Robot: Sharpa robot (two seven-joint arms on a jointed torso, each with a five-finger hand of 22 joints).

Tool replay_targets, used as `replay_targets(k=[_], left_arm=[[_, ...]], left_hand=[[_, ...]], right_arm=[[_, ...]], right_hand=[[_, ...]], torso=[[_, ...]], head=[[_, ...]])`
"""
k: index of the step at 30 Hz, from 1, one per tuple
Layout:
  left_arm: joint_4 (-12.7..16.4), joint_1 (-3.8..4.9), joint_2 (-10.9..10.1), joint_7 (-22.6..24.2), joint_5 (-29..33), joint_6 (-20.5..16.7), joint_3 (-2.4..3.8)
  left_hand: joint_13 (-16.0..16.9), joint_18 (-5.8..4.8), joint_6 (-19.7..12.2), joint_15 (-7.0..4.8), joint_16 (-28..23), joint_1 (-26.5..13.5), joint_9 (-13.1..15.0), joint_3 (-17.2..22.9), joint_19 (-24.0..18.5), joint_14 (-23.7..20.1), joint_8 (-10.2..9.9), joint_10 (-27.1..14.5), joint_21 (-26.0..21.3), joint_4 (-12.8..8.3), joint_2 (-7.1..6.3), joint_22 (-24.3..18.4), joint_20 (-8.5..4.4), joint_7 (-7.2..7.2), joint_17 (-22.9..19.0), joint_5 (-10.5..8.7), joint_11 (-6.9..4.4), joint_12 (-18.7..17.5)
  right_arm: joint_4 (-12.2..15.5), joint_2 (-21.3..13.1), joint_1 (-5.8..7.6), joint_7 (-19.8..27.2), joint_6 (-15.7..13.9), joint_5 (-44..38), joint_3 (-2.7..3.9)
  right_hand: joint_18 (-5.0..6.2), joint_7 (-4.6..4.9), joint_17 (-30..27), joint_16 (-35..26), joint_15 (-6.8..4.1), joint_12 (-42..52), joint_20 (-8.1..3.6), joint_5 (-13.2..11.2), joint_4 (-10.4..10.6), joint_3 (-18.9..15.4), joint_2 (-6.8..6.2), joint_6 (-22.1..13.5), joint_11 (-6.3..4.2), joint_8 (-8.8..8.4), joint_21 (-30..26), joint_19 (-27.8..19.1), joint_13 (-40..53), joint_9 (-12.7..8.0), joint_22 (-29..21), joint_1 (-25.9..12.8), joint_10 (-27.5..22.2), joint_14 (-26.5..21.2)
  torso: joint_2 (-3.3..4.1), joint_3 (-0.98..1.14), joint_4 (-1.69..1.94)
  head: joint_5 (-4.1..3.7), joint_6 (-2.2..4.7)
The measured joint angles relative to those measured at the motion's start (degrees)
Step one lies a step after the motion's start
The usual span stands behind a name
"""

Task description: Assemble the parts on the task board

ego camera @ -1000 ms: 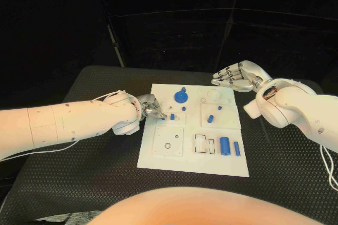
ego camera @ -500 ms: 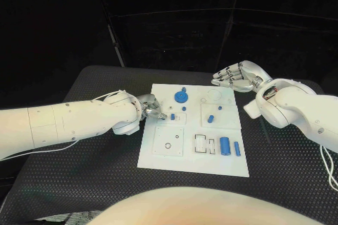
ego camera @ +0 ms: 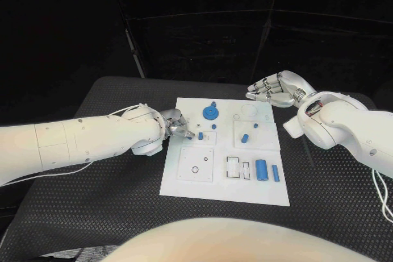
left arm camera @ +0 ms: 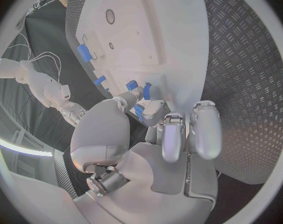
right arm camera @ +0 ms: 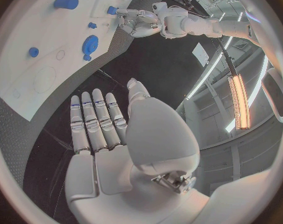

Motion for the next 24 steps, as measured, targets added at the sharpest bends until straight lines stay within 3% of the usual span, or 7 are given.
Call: replay_targets(k=[24], left_arm=[[-0.8, 0.14, 0.6, -0.1, -0.2, 1.6, -0.06]], left_hand=[[0.1, 0.00, 0.1, 0.00, 0.0, -3.0, 0.6, -1.5, 0.0, 0.0, 0.5, 0.2, 0.0, 1.5, -0.69, 0.0, 0.00, -0.15, 0.0, 0.01, -0.21, 0.2]], right_arm=[[-0.2, 0.1, 0.00, 0.0, 0.5, 0.1, 0.00]], right_hand=[[0.00, 0.00, 0.0, 0.0, 0.00, 0.0, 0.00, 0.0, 0.0, 0.0, 0.00, 0.0, 0.00, 0.00, 0.0, 0.0, 0.0, 0.0, 0.0, 0.0, 0.0, 0.0]], torso=[[-0.01, 0.01, 0.05]], head=[[-0.09, 0.00]])
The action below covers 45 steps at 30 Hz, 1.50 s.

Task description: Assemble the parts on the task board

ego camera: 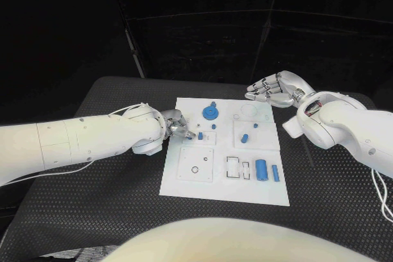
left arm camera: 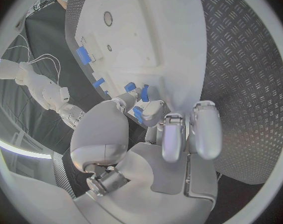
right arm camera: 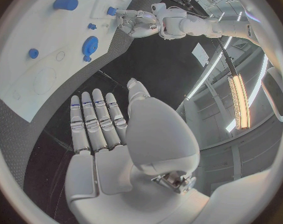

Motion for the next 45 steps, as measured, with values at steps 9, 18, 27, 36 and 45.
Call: replay_targets(k=[9, 18, 27, 36, 45], left_arm=[[-0.4, 0.00, 0.2, -0.1, 0.0, 0.0, -0.01], [-0.4, 0.00, 0.2, -0.1, 0.0, -0.1, -0.03], [-0.2, -0.02, 0.1, -0.2, -0.1, -0.3, -0.03], [0.7, -0.03, -0.2, -0.3, -0.1, -0.5, -0.03], [1.0, 0.08, -0.7, -0.5, -0.1, -0.4, 0.00]], left_hand=[[0.0, 0.00, 0.1, 0.00, 0.0, -3.5, 0.6, -5.6, 0.0, 0.0, 0.2, 0.0, 0.0, 2.3, -0.02, 0.0, 0.00, -0.09, 0.0, 0.00, 0.00, 0.1], [0.0, 0.00, 0.1, 0.00, 0.0, -3.8, 0.8, -8.8, 0.0, 0.0, 0.2, 0.0, 0.0, 3.4, 0.28, 0.0, 0.01, -0.09, 0.0, -0.01, 0.00, 0.2], [0.0, 0.00, 0.1, 0.00, 0.0, -3.9, 0.8, -9.5, 0.0, 0.0, 0.2, 0.0, 0.0, 3.8, 0.40, 0.0, 0.02, -0.09, 0.0, -0.01, 0.00, 0.2], [0.0, 0.00, 0.1, 0.00, 0.0, -4.0, 0.9, -9.7, -0.1, 0.0, 0.2, 0.0, 0.0, 4.0, 0.51, 0.0, 0.06, -0.10, 0.0, -0.01, 0.00, 0.2], [0.0, 0.00, 0.1, 0.00, 0.0, -4.0, 0.9, -9.9, -0.1, 0.0, 0.2, 0.0, 0.0, 4.2, 0.51, 0.0, 0.06, -0.10, 0.0, -0.01, 0.00, 0.2]], right_arm=[[0.0, -0.1, 0.00, 0.0, 0.1, 0.0, 0.00], [0.1, -0.1, 0.00, 0.0, 0.1, 0.0, 0.00], [0.2, -0.1, 0.00, 0.0, 0.2, 0.1, 0.00], [0.1, -0.1, -0.01, 0.0, 0.2, 0.1, 0.00], [0.0, 0.0, -0.01, 0.0, 0.2, 0.1, 0.00]], right_hand=[[0.00, 0.00, 0.0, 0.0, 0.00, 0.0, 0.00, 0.0, 0.0, 0.0, 0.00, 0.0, 0.00, 0.00, 0.0, 0.0, 0.0, 0.0, 0.0, 0.0, 0.0, 0.0], [0.00, 0.00, 0.0, 0.0, 0.00, 0.0, 0.00, 0.0, 0.0, 0.0, 0.00, 0.0, 0.00, 0.00, 0.0, 0.0, 0.0, 0.0, 0.0, 0.0, 0.0, 0.0], [0.00, 0.00, 0.0, 0.0, 0.00, 0.0, 0.00, 0.0, 0.0, 0.0, 0.00, 0.0, 0.00, 0.00, 0.0, 0.0, 0.0, 0.0, 0.0, 0.0, 0.0, 0.0], [0.00, 0.00, 0.0, 0.0, 0.00, 0.0, 0.00, 0.0, 0.0, 0.0, 0.00, 0.0, 0.00, 0.00, 0.0, 0.0, 0.0, 0.0, 0.0, 0.0, 0.0, 0.0], [0.00, 0.00, 0.0, 0.0, 0.00, 0.0, 0.00, 0.2, 0.0, 0.0, 0.00, 0.0, 0.00, 0.00, 0.0, 0.0, 0.0, 0.0, 0.0, 0.0, 0.0, 0.0]], torso=[[0.00, 0.02, -0.01], [0.00, 0.01, -0.01], [0.00, -0.02, 0.00], [0.00, -0.03, 0.02], [0.00, -0.02, 0.04]], head=[[-0.17, 0.00], [-0.27, 0.00], [-0.20, 0.00], [-0.20, 0.00], [-0.20, 0.00]])
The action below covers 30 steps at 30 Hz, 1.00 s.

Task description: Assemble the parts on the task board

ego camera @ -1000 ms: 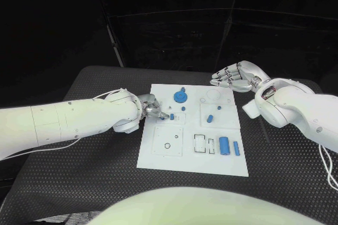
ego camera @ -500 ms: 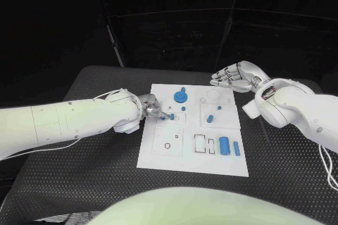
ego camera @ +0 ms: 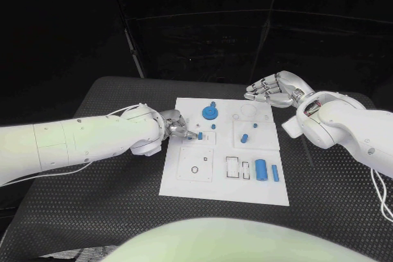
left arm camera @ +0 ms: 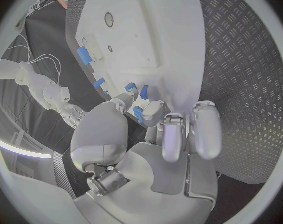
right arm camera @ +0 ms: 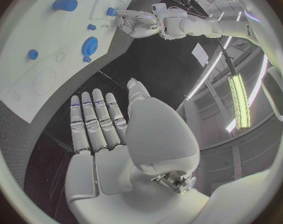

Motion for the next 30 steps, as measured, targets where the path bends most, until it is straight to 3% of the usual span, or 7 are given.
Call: replay_targets(k=[12, 17, 21, 22, 24, 26, 30], left_arm=[[0.5, 0.20, -0.5, -0.1, 0.1, 0.0, 0.19], [1.4, 1.03, -0.9, -0.1, 0.7, -0.5, 0.82], [1.8, 2.62, -1.6, 0.3, 2.1, -1.7, 1.09], [1.8, 3.13, -1.8, 0.8, 2.7, -2.2, 1.11], [1.8, 3.88, -1.9, 2.1, 4.0, -3.3, 1.11], [1.7, 4.57, -1.9, 4.4, 5.6, -4.6, 1.14], [-0.1, 5.41, -0.2, 11.3, 9.1, -7.5, 1.17]], left_hand=[[-1.0, 0.00, -0.1, 0.00, 0.0, 0.0, 0.0, -0.9, 0.0, 0.0, 0.0, -0.1, -0.5, 0.3, 0.00, 0.0, 0.00, 0.14, 0.0, 0.00, 0.13, -0.3], [-3.9, 0.00, -2.4, 0.00, 0.0, -1.1, -0.1, -6.5, -1.0, 0.0, -1.0, -2.2, -2.8, 2.4, -0.55, -0.8, 0.21, 0.88, 0.0, 0.00, 0.95, -2.5], [-11.2, 0.20, -5.9, 1.01, -1.0, -0.2, -1.4, -11.3, -4.5, 0.1, -3.7, -7.1, -8.7, 4.5, -0.38, -6.8, 0.87, 2.29, 0.0, 0.00, 2.19, -7.8], [-15.4, 1.45, -7.4, 1.81, -2.8, 1.2, -2.2, -12.4, -6.9, 0.1, -4.8, -10.4, -12.9, 5.1, -0.12, -10.7, 1.32, 3.18, 0.0, 0.00, 2.89, -11.0], [-19.9, 3.64, -9.6, 3.25, -8.5, 4.7, -4.1, -13.9, -13.4, -0.4, -7.2, -15.8, -23.4, 5.5, 0.42, -20.7, 2.44, 4.85, -0.8, 0.00, 4.40, -14.8], [-21.8, 4.92, -11.5, 4.76, -18.4, 9.5, -6.7, -14.5, -19.5, -6.1, -10.2, -21.1, -33.2, 4.8, 1.17, -29.1, 3.67, 6.80, -11.1, 0.00, 6.00, -17.3], [-25.7, 4.92, -12.5, 6.66, -33.0, 19.6, -11.1, -12.2, -22.9, -15.7, -14.6, -27.6, -40.3, 1.6, 3.62, -34.3, 5.64, 8.81, -27.0, 0.23, 8.33, -22.2]], right_arm=[[-0.1, 0.1, -0.10, 0.0, 0.0, 0.0, 0.00], [-0.2, 0.2, -0.18, 0.0, 0.0, 0.0, 0.00], [-0.4, 0.3, -0.24, 0.0, 0.1, 0.0, 0.00], [-0.4, 0.3, -0.25, 0.0, 0.1, 0.0, -0.01], [-0.5, 0.4, -0.29, 0.0, 0.1, 0.0, -0.01], [-0.6, 0.4, -0.33, 0.0, 0.1, 0.0, -0.01], [-0.8, 0.5, -0.36, 0.1, 0.2, 0.0, -0.01]], right_hand=[[0.00, 0.00, 0.0, 0.0, 0.00, 0.0, 0.00, 0.2, 0.0, 0.0, 0.00, 0.0, 0.00, 0.00, 0.0, 0.0, 0.0, 0.0, 0.0, 0.0, 0.0, 0.0], [-0.01, 0.00, 0.0, 0.0, 0.00, 0.0, 0.00, 0.2, 0.0, 0.0, 0.00, 0.0, 0.00, 0.00, 0.0, 0.0, 0.0, 0.0, 0.0, 0.0, 0.0, 0.0], [0.00, 0.00, 0.0, 0.0, 0.00, 0.0, 0.00, 0.2, 0.0, 0.0, 0.00, 0.0, 0.00, 0.00, 0.0, 0.0, 0.0, 0.0, 0.0, 0.0, 0.0, 0.0], [0.00, 0.00, 0.0, 0.0, 0.00, 0.0, 0.00, 0.2, 0.0, 0.0, 0.00, 0.0, 0.00, 0.00, 0.0, 0.0, 0.0, 0.0, 0.0, 0.0, 0.0, 0.0], [0.00, 0.00, 0.0, 0.0, 0.00, 0.0, 0.00, 0.2, 0.0, 0.0, 0.00, 0.0, -0.02, 0.00, 0.0, 0.0, 0.0, 0.0, 0.0, 0.0, 0.0, 0.0], [0.00, 0.18, 0.0, 0.0, 0.00, 0.1, 0.00, 0.2, 0.0, 0.0, 0.00, 0.2, -0.21, 0.35, -0.1, 0.0, 0.0, 0.0, 0.0, 0.0, 0.2, 0.0], [0.00, 0.14, 0.0, 0.0, 0.00, 0.2, 0.00, 0.2, -0.1, 0.4, 0.30, 0.6, -0.40, 0.37, -0.2, 0.0, 0.0, 0.0, 0.0, 0.3, 0.4, 0.0]], torso=[[0.03, -0.04, -0.01], [0.03, -0.05, -0.01], [0.03, -0.04, -0.01], [0.03, -0.04, -0.01], [0.03, -0.03, -0.02], [0.03, -0.03, -0.02], [-0.01, -0.01, -0.10]], head=[[-0.01, 0.00], [-0.05, 0.00], [-0.13, 0.00], [-0.18, 0.00], [-0.26, 0.00], [-0.32, 0.00], [-0.53, 0.00]])
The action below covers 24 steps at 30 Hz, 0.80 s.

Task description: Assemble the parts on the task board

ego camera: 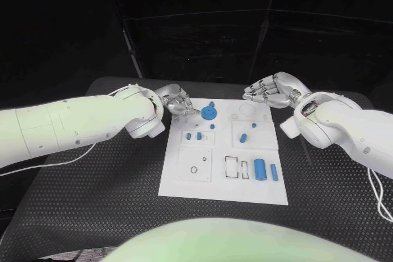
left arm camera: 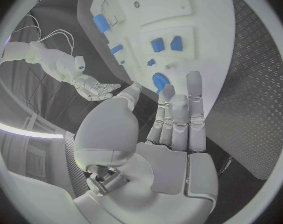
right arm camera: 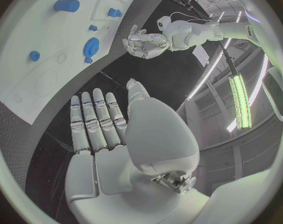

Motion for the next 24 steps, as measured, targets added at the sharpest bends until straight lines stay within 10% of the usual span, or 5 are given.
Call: replay_targets(k=[10, 16, 24], left_arm=[[-6.0, 0.12, 6.3, 13.1, 1.2, -1.8, -1.06], [-9.5, -0.04, 9.0, 19.0, -7.7, -0.3, -2.48], [-13.0, -0.25, 11.8, 20.7, -19.3, 4.0, -3.61]], left_hand=[[-14.7, 0.88, 6.3, 0.93, -7.2, 12.8, -10.0, 6.6, 0.6, -3.6, -8.6, -0.4, -5.8, -6.5, -0.76, -4.9, 1.29, 1.16, -9.1, 0.02, 1.98, -14.5], [-20.0, 0.87, 7.2, 1.06, -6.3, 12.1, -13.6, 6.5, 2.7, -0.8, -12.6, -1.3, -4.4, -7.4, -2.56, -4.3, 1.40, 1.21, -10.4, 0.02, 2.12, -19.9], [-24.4, 0.89, 8.6, 0.30, 14.9, 11.2, -17.2, 2.6, 12.4, 13.9, -16.6, -0.5, 3.4, -7.4, -3.05, 0.8, 0.60, 0.18, 11.4, -1.97, 1.39, -22.2]], right_arm=[[-0.1, 0.1, -0.04, 0.6, -0.3, 0.0, 0.00], [0.0, 0.2, -0.05, 1.2, -0.8, 0.0, 0.00], [0.1, 0.3, -0.07, 1.7, -1.3, 0.0, 0.00]], right_hand=[[0.00, 0.27, 0.0, 0.3, -0.43, 0.0, -0.07, 0.0, -0.4, 0.4, 0.23, 0.7, -0.32, 0.29, -0.2, 0.4, 0.0, 0.0, 0.0, 0.2, 0.7, 0.4], [0.00, 0.27, 0.0, 0.3, -0.63, 0.0, 0.01, 0.0, -0.6, 0.6, 0.40, 0.7, -0.32, 0.28, -0.2, 0.4, -0.1, 0.0, 0.0, 0.4, 0.7, 0.6], [0.01, 0.27, 0.0, 0.3, -0.42, 0.0, 0.01, 0.0, -0.6, 0.6, 0.45, 0.7, -0.32, 0.29, -0.2, 0.4, -0.1, 0.0, 0.1, 0.5, 0.7, 0.8]], torso=[[0.11, 0.00, -0.19], [0.23, -0.03, -0.36], [0.31, -0.03, -0.42]], head=[[-1.04, 0.00], [-1.46, 0.00], [-1.88, -0.01]])
